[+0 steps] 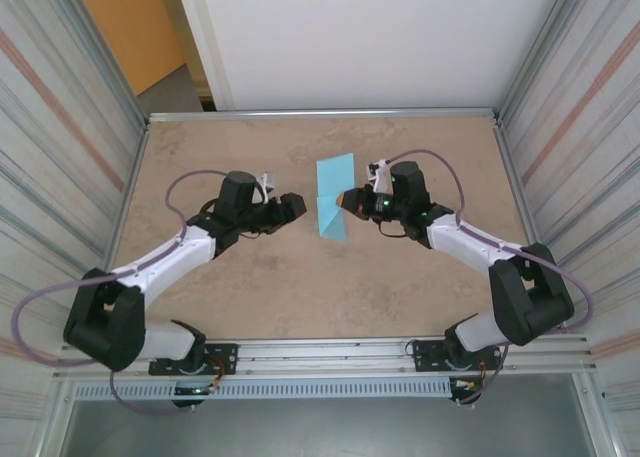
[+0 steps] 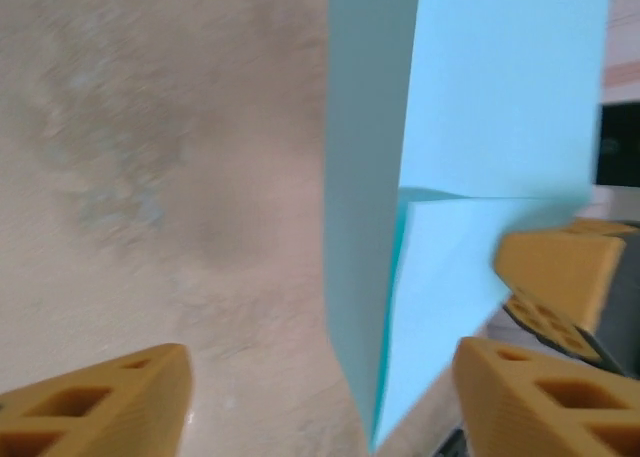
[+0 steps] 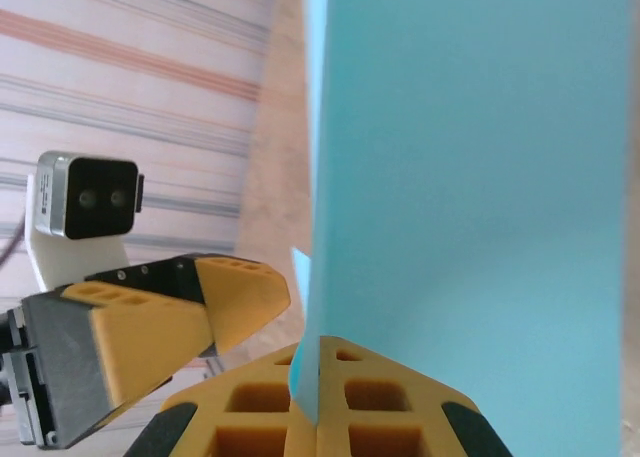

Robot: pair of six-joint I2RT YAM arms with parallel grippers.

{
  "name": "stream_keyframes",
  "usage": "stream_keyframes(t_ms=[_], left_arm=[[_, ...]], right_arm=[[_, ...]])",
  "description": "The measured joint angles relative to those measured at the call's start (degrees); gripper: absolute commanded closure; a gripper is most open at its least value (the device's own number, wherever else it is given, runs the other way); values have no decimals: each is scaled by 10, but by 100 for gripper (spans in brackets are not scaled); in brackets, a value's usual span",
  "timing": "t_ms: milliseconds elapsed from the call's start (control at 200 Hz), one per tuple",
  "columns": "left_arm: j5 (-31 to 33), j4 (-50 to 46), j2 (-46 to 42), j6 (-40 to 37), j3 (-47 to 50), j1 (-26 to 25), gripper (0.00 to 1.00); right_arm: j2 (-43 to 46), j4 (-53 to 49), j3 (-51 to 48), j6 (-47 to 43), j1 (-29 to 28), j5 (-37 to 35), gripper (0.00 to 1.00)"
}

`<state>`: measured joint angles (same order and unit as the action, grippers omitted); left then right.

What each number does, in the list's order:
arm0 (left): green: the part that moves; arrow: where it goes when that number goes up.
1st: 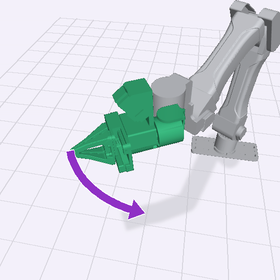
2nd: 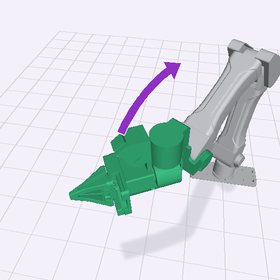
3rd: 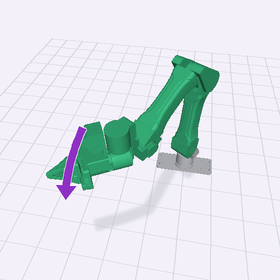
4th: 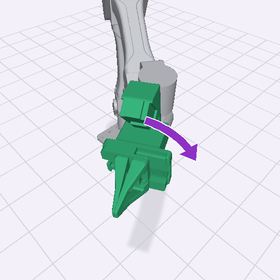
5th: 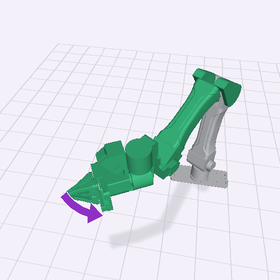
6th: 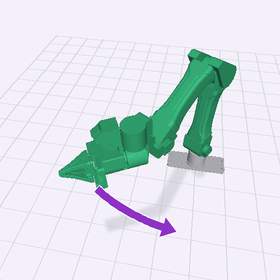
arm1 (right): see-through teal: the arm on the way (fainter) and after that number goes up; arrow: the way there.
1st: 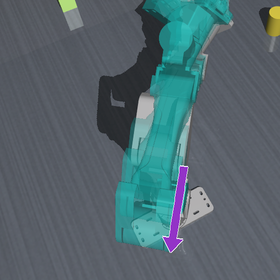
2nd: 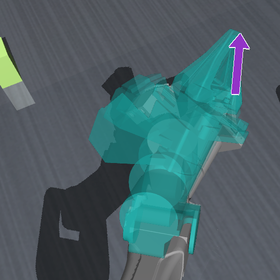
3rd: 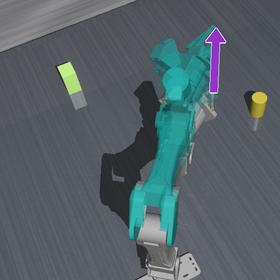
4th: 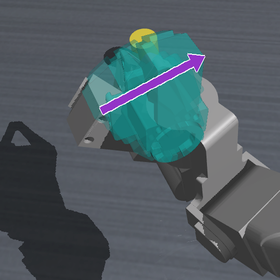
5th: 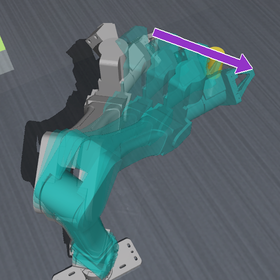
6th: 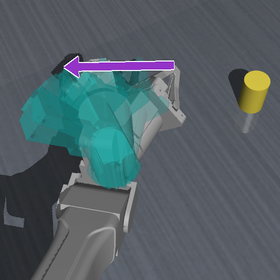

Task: Fold a paper plane with a square sheet of paper (pick it up from the middle)
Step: Turn over the paper at the center of the table.

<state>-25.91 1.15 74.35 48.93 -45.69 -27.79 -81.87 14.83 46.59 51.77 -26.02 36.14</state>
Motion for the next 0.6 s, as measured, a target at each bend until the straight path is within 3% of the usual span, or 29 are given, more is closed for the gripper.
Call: stream_keyframes(t_ms=[125,296,596], left_arm=[[-29,60,-32,22,13,0,14],[-68,124,-31,57,31,-1,13],[-123,210,-16,93,31,-8,21]], right_arm=[[14,40,0,4,7,36,94],[15,101,0,38,6,79,93],[11,194,1,99,1,128,91]])
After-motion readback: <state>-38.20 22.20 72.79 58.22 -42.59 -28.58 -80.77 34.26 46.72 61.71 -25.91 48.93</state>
